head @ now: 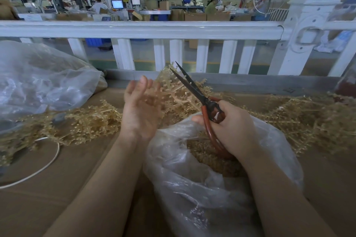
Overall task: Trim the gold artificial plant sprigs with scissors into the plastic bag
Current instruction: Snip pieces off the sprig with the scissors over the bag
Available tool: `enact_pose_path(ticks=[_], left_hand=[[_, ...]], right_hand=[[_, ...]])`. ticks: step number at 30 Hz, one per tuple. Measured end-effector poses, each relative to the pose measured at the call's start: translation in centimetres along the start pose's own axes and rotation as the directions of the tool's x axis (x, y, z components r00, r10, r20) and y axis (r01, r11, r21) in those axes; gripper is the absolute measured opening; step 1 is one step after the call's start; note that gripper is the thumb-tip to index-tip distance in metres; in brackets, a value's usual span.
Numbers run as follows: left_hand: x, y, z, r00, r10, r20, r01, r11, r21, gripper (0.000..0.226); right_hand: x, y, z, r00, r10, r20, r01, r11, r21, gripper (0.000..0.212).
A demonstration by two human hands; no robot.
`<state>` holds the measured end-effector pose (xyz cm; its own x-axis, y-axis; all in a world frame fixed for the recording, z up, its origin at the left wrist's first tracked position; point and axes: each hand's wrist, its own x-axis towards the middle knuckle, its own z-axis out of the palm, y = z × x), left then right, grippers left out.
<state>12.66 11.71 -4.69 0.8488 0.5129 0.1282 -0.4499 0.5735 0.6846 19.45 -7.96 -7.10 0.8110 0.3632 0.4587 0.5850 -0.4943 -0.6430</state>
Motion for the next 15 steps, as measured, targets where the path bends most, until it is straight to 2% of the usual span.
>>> enact_pose_path(ticks=[1,3,5,8,10,14,15], left_hand=[[0.2,0.4,-0.3,0.998,0.05,-0.024,-0.048,0.994,0.095,0.087],[0.7,1.3,-0.8,0.992,0.117,0.038,-0.123,0.919,0.374,0.08],[0.9,2.2,-0.7,0.981,0.039,0.19,-0.14,0.821,0.554,0.067],[1.0,2.3,-0.5,0.926,-0.121,0.358,-0.139,0.772,0.621,0.051],[0.9,2.1,-0.4,0.914,-0.106,0.391,-0.156,0.799,0.581,0.041],[1.1,2.0,-0.6,0.914,-0.042,0.403,-0.209,0.803,0.558,0.002],[1.2,2.0,-0.6,0.913,-0.03,0.406,-0.227,0.791,0.569,0.006]], right_hand=[[0.0,-0.1,-0.1,1.0,0.0,0.007,0.0,1.0,-0.007,0.071],[-0.1,-0.3,-0.2,1.0,-0.004,0.023,0.004,1.0,-0.009,0.067],[-0.1,-0.5,-0.2,0.999,0.0,0.046,0.0,1.0,-0.002,0.059],[-0.2,-0.8,-0.1,0.997,-0.004,0.075,0.005,1.0,-0.005,0.056],[-0.2,-0.9,-0.1,0.996,-0.005,0.085,0.005,1.0,-0.006,0.061],[-0.1,-0.9,-0.2,0.995,-0.018,0.102,0.019,1.0,-0.007,0.058],[-0.1,-0.9,-0.2,0.994,-0.02,0.107,0.021,1.0,-0.013,0.058]])
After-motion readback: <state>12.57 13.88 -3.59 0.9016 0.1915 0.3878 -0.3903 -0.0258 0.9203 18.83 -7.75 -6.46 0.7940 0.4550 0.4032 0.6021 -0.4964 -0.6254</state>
